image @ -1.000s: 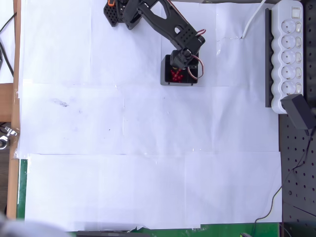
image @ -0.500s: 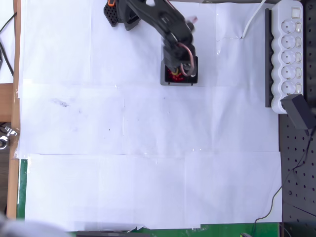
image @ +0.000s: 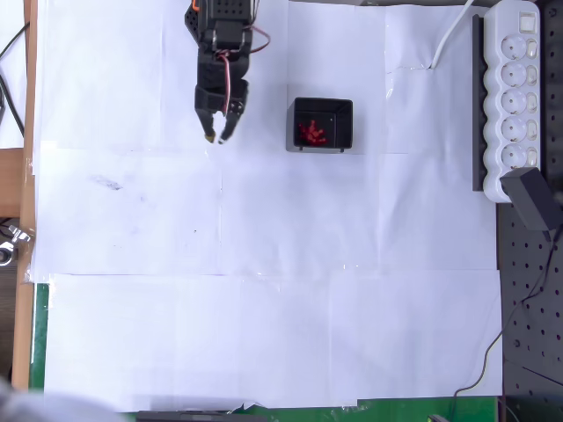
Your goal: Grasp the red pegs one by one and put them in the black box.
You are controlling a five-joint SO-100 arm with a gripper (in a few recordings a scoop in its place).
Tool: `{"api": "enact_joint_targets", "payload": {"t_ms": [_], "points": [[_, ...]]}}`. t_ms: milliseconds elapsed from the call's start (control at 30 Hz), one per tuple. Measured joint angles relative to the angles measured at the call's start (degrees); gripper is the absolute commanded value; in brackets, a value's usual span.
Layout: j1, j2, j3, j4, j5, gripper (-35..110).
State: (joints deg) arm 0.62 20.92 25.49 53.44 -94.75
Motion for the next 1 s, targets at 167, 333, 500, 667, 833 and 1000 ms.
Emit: {"api": "enact_joint_targets", "payload": {"t_ms": [167, 333, 500, 667, 833, 1000], "points": [[-0.53, -15.73, -15.21, 3.43, -0.44, 0], [-0.44, -20.92, -21.62, 8.7, -1.32, 0], [-0.62, -25.14, -23.38, 14.94, -1.32, 0], [-1.32, -27.86, -23.38, 19.86, -3.87, 0], [-1.41, -29.27, -23.38, 21.27, -5.45, 0], [-1.41, -30.41, -23.38, 21.53, -5.98, 0]]}}
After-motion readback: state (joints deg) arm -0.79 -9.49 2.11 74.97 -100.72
